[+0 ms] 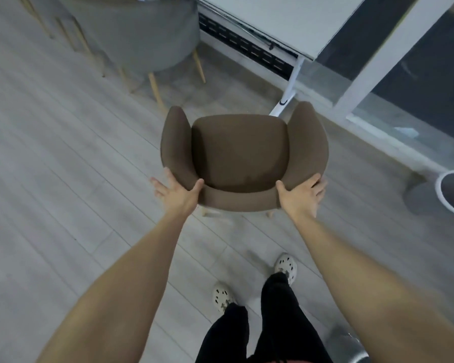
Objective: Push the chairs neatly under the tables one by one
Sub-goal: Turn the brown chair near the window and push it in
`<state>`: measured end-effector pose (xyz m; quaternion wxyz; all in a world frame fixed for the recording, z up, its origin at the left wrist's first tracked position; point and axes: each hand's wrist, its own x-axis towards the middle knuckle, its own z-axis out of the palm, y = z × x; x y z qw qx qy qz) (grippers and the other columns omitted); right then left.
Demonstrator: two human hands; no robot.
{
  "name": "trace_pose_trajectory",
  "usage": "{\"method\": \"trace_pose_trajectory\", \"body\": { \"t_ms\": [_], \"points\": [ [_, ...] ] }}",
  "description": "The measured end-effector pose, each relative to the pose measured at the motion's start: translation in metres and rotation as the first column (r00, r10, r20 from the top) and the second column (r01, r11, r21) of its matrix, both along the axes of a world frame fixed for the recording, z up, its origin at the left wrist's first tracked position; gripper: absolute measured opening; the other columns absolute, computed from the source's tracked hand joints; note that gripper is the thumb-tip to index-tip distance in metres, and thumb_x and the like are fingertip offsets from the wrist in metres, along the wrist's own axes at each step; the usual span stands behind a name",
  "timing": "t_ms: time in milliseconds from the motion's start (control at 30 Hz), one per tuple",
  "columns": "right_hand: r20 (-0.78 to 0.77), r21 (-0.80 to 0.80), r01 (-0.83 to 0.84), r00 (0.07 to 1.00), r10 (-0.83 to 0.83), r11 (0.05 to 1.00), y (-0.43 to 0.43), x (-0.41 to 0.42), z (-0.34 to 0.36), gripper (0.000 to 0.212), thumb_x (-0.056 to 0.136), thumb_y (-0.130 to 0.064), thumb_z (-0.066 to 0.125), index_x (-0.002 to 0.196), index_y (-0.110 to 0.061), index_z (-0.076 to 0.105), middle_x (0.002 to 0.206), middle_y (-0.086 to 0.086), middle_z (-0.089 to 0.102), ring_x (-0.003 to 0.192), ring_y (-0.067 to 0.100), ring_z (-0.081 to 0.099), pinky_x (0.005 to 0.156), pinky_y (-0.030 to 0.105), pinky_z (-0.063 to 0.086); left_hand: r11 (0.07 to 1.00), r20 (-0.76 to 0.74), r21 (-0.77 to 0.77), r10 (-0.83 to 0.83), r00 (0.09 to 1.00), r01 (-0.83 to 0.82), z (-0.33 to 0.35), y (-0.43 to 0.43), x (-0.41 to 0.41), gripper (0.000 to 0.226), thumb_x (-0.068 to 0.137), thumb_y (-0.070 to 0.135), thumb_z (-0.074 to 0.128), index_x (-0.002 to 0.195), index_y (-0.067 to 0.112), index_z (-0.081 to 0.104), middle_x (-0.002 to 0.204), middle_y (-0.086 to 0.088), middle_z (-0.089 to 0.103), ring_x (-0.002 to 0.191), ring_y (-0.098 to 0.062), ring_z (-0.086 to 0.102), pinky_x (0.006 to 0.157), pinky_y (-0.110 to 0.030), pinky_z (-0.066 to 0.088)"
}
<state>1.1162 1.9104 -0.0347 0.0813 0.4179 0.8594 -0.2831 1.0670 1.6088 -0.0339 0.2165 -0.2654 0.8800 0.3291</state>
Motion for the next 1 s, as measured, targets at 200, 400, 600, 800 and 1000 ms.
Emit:
{"method": "trace_pose_trajectory", "body": {
  "t_ms": [200, 400, 600, 800, 1000],
  "points": [
    [0.023, -0.173, 0.357, 0.933, -0.359, 0.918, 0.003, -0.032, -0.008, 0.117, 0.098, -0.032, 0.072, 0.171, -0.008, -0.015, 0.162, 0.033, 0.038, 0.14, 0.05, 0.054, 0.117, 0.05, 0.042, 0.989, -0.028, 0.05, 0.142, 0.989, -0.14, -0.019, 0.032, -0.034, 0.119, 0.095, 0.036, 0.072, 0.169, 0.026, -0.021, 0.169, -0.019, 0.016, 0.128, -0.046, 0.058, 0.106, -0.045, 0.052],
    [0.003, -0.114, 0.513, 0.856, -0.516, 0.851, -0.013, -0.058, -0.024, 0.115, 0.092, -0.032, 0.072, 0.172, -0.012, -0.007, 0.158, 0.029, 0.041, 0.133, 0.054, 0.056, 0.115, 0.057, 0.045, 0.998, -0.036, -0.019, -0.066, 0.997, 0.066, -0.02, 0.027, -0.107, 0.118, 0.096, 0.034, 0.07, 0.169, 0.023, -0.022, 0.167, -0.024, 0.021, 0.124, -0.047, 0.06, 0.1, -0.044, 0.052],
    [-0.014, -0.08, 0.605, 0.794, -0.608, 0.792, -0.025, -0.124, -0.014, 0.113, 0.095, -0.027, 0.072, 0.172, -0.004, -0.007, 0.152, 0.028, 0.044, 0.128, 0.052, 0.059, 0.107, 0.052, 0.048, 0.979, -0.043, -0.011, -0.202, 0.979, 0.201, -0.021, 0.036, -0.207, 0.117, 0.098, 0.032, 0.07, 0.169, 0.02, -0.022, 0.167, -0.026, 0.021, 0.133, -0.049, 0.055, 0.113, -0.049, 0.046],
    [-0.032, -0.157, 0.597, 0.793, -0.608, 0.787, -0.031, -0.205, -0.004, 0.111, 0.099, -0.027, 0.068, 0.17, 0.001, -0.013, 0.158, 0.031, 0.036, 0.13, 0.051, 0.057, 0.107, 0.048, 0.047, 0.972, -0.043, -0.003, -0.234, 0.971, 0.234, -0.028, 0.034, -0.311, 0.119, 0.097, 0.029, 0.073, 0.169, 0.018, -0.021, 0.166, -0.032, 0.02, 0.141, -0.051, 0.046, 0.12, -0.048, 0.038],
    [-0.06, -0.204, 0.576, 0.8, -0.597, 0.792, -0.035, -0.29, 0.001, 0.113, 0.103, -0.032, 0.067, 0.168, 0.0, -0.02, 0.159, 0.031, 0.033, 0.125, 0.047, 0.061, 0.102, 0.045, 0.05, 0.963, -0.015, -0.024, -0.268, 0.963, 0.268, -0.038, 0.029, -0.417, 0.121, 0.096, 0.035, 0.073, 0.169, 0.023, -0.022, 0.171, -0.03, 0.012, 0.147, -0.052, 0.041, 0.125, -0.051, 0.036]
  ]
}}
